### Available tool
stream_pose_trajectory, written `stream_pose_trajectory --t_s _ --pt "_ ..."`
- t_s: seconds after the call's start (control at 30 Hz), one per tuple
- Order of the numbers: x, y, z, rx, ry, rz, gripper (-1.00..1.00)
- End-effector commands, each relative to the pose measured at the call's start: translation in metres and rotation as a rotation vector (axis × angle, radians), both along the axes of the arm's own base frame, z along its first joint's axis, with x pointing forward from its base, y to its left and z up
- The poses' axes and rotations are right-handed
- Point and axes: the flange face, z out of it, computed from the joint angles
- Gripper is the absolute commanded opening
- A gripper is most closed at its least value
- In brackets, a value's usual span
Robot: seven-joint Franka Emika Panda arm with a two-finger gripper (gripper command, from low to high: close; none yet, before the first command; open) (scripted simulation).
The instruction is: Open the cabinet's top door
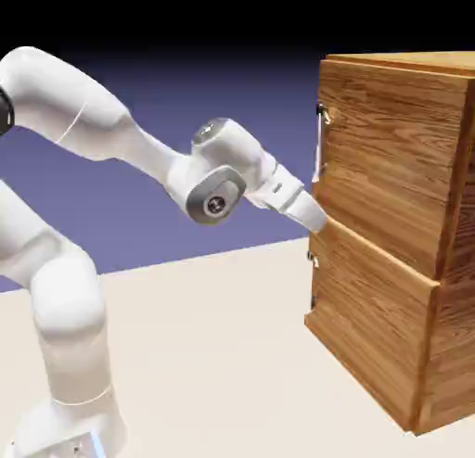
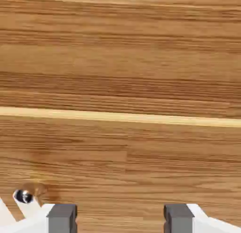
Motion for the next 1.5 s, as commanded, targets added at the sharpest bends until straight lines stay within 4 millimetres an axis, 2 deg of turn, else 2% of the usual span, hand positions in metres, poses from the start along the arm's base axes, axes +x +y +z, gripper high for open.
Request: stream_pose_trajectory --t_s 0.0,0.2,0.37,0.57,0.77,0.93,1.1,1.27,1.47 --pt "-0.003 -0.003 0.009 0.011 -0.017 -0.017 0.00" --pt "-0.024 -0.011 0.057 0.072 -0.119 -0.103 0.00" --pt "-0.044 -0.009 0.090 0.113 -0.206 -0.153 0.00" --pt "-0.067 0.005 0.119 0.148 -0.312 -0.186 0.00" --pt "-0.082 0.028 0.134 0.163 -0.415 -0.194 0.00" --pt "-0.086 0.053 0.137 0.159 -0.495 -0.184 0.00" --pt "-0.081 0.078 0.131 0.140 -0.566 -0.162 0.00" --pt "-0.066 0.100 0.114 0.108 -0.627 -0.132 0.00" --pt "-0.037 0.118 0.083 0.056 -0.684 -0.090 0.00"
